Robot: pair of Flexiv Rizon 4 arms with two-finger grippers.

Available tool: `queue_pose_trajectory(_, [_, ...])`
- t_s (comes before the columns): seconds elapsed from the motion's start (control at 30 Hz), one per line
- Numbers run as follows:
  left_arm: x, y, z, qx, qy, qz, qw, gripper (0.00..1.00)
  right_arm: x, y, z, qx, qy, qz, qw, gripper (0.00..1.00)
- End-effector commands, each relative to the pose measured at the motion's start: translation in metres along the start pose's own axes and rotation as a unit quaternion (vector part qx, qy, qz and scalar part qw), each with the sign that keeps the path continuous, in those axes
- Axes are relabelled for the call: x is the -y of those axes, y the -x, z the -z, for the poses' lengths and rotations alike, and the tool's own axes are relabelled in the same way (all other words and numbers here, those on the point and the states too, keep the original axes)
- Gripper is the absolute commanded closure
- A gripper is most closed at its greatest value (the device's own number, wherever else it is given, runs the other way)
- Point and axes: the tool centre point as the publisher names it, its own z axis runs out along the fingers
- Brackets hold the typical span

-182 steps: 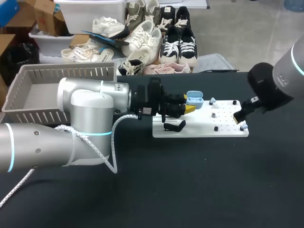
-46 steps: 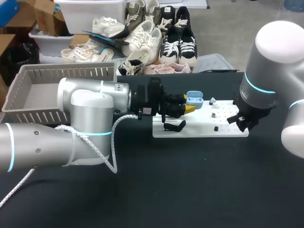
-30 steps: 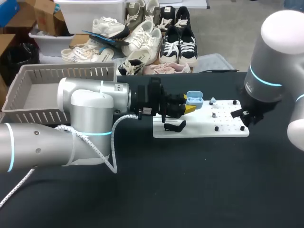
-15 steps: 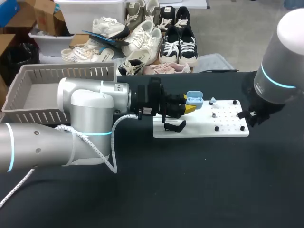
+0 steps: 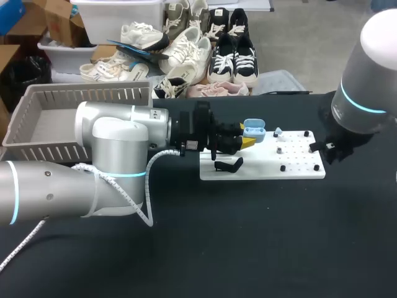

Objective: Pick up each earbud case from the left stands, insert the matching earbuds, close the lid, and place the case in the box.

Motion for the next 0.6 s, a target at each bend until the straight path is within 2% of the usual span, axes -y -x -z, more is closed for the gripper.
queue_pose_trajectory(0.03, [0.000,-0.001,0.000,0.001,0.000,-0.001,1.000,1.00,-0.003,0.000,0.016,-0.010,-0.013,-0.036,0.999,1.00])
queue_pose_trajectory(0.27, [0.000,-0.001,0.000,0.001,0.000,-0.001,1.000,1.00,-0.005,0.000,0.042,-0.022,-0.013,-0.141,0.990,1.00])
queue_pose_trajectory(0.37, [0.000,-0.001,0.000,0.001,0.000,-0.001,1.000,1.00,-0.006,0.000,0.052,-0.039,-0.011,-0.193,0.980,1.00])
queue_pose_trajectory(0.6, [0.000,-0.001,0.000,0.001,0.000,-0.001,1.000,1.00,-0.015,0.001,0.065,-0.068,-0.016,-0.267,0.961,1.00])
